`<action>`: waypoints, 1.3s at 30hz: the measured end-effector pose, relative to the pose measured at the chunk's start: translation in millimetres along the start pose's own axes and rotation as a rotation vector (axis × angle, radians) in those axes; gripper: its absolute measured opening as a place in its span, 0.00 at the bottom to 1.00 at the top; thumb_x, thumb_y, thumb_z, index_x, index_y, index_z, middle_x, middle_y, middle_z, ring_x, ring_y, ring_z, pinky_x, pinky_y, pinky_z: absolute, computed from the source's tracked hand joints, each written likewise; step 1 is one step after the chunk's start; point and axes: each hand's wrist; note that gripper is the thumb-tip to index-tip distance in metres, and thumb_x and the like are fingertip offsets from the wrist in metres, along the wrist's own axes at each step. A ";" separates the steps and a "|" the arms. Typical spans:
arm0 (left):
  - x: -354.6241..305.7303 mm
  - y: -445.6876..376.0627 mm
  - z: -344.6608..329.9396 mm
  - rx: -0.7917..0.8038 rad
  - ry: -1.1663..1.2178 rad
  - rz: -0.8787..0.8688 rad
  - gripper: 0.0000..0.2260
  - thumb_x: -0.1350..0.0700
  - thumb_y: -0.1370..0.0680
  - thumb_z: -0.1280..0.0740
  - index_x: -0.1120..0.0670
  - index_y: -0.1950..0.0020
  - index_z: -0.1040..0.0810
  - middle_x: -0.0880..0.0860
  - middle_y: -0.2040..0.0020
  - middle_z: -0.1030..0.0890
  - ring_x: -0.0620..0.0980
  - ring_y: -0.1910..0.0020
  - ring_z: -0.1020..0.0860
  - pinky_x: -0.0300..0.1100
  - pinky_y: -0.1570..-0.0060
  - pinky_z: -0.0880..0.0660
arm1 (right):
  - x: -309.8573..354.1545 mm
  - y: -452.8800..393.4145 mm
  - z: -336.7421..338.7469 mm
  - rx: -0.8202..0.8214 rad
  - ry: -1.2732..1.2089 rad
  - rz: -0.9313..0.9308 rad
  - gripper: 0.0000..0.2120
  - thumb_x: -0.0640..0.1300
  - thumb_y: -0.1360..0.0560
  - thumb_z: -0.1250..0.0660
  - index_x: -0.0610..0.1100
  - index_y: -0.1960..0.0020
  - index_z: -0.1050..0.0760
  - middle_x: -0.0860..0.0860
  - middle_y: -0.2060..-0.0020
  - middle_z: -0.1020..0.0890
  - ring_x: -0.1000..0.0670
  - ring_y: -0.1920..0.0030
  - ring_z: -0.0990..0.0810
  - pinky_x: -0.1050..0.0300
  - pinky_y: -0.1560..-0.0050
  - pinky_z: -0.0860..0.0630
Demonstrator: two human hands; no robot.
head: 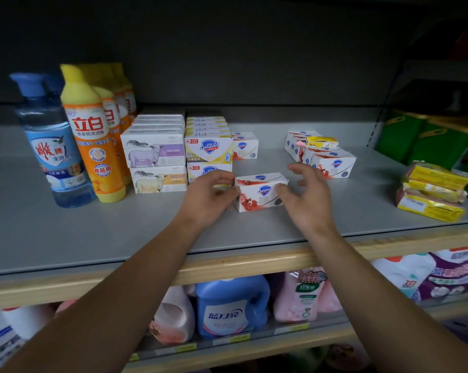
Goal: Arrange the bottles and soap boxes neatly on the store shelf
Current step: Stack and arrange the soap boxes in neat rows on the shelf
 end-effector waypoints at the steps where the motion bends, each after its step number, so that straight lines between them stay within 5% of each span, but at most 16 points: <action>1: -0.2 0.7 0.5 -0.023 -0.028 -0.007 0.08 0.60 0.25 0.29 0.52 0.48 0.20 0.51 0.48 0.17 0.49 0.55 0.17 0.51 0.52 0.19 | 1.4 0.2 0.6 0.018 0.094 0.102 0.22 0.45 0.28 0.28 0.50 0.35 0.26 0.51 0.36 0.25 0.49 0.38 0.28 0.59 0.37 0.31; 4: -1.0 3.7 3.2 -0.101 -0.116 -0.023 0.06 0.59 0.26 0.30 0.50 0.51 0.19 0.47 0.51 0.17 0.47 0.55 0.18 0.47 0.47 0.21 | 8.9 -8.9 1.7 0.204 0.323 0.316 0.26 0.46 0.28 0.27 0.50 0.31 0.27 0.51 0.33 0.27 0.48 0.32 0.33 0.58 0.33 0.39; 8: 0.0 1.7 9.9 -0.049 -0.385 -0.080 0.06 0.55 0.26 0.30 0.49 0.50 0.19 0.47 0.51 0.17 0.41 0.60 0.20 0.33 0.54 0.26 | 15.8 -34.6 1.4 0.466 0.419 0.284 0.23 0.47 0.26 0.29 0.53 0.32 0.28 0.53 0.36 0.25 0.49 0.34 0.31 0.55 0.39 0.34; 13: 7.3 -3.7 20.8 0.164 -0.850 -0.126 0.17 0.48 0.25 0.36 0.55 0.42 0.20 0.56 0.44 0.18 0.57 0.43 0.23 0.43 0.41 0.29 | 5.3 -65.8 -8.5 0.381 0.614 0.259 0.22 0.47 0.25 0.30 0.53 0.33 0.29 0.49 0.38 0.24 0.45 0.37 0.28 0.47 0.39 0.29; 19: 16.0 -1.7 17.1 0.122 -0.907 -0.153 0.19 0.43 0.26 0.42 0.53 0.50 0.18 0.52 0.50 0.16 0.56 0.46 0.23 0.47 0.47 0.25 | -17.8 -98.9 -46.5 0.232 0.662 0.344 0.22 0.47 0.22 0.33 0.49 0.28 0.29 0.49 0.34 0.25 0.44 0.34 0.32 0.51 0.35 0.34; 23: 19.6 -4.0 17.1 0.093 -0.908 -0.141 0.18 0.43 0.27 0.41 0.53 0.51 0.18 0.50 0.50 0.16 0.54 0.46 0.23 0.48 0.49 0.23 | -19.5 -120.5 -77.8 0.215 0.625 0.379 0.22 0.44 0.22 0.34 0.48 0.29 0.28 0.48 0.35 0.25 0.42 0.37 0.32 0.52 0.42 0.31; 29: 18.9 -4.6 16.9 0.092 -0.876 -0.133 0.20 0.42 0.27 0.40 0.49 0.43 0.18 0.46 0.43 0.17 0.54 0.42 0.24 0.47 0.43 0.25 | -21.9 -149.8 -111.1 0.234 0.624 0.385 0.21 0.43 0.23 0.35 0.48 0.30 0.27 0.46 0.36 0.25 0.39 0.37 0.32 0.47 0.41 0.29; 39: 19.8 -4.5 17.7 0.059 -0.856 -0.120 0.20 0.43 0.29 0.39 0.48 0.42 0.17 0.45 0.44 0.17 0.52 0.40 0.26 0.45 0.42 0.26 | -21.1 -157.3 -118.0 0.263 0.657 0.378 0.23 0.46 0.24 0.34 0.48 0.29 0.29 0.43 0.36 0.26 0.38 0.37 0.31 0.48 0.40 0.32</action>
Point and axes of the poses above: each hand's wrist, its own y-axis away from the middle knuckle, its own z-axis out of the back of the hand, x = y × z
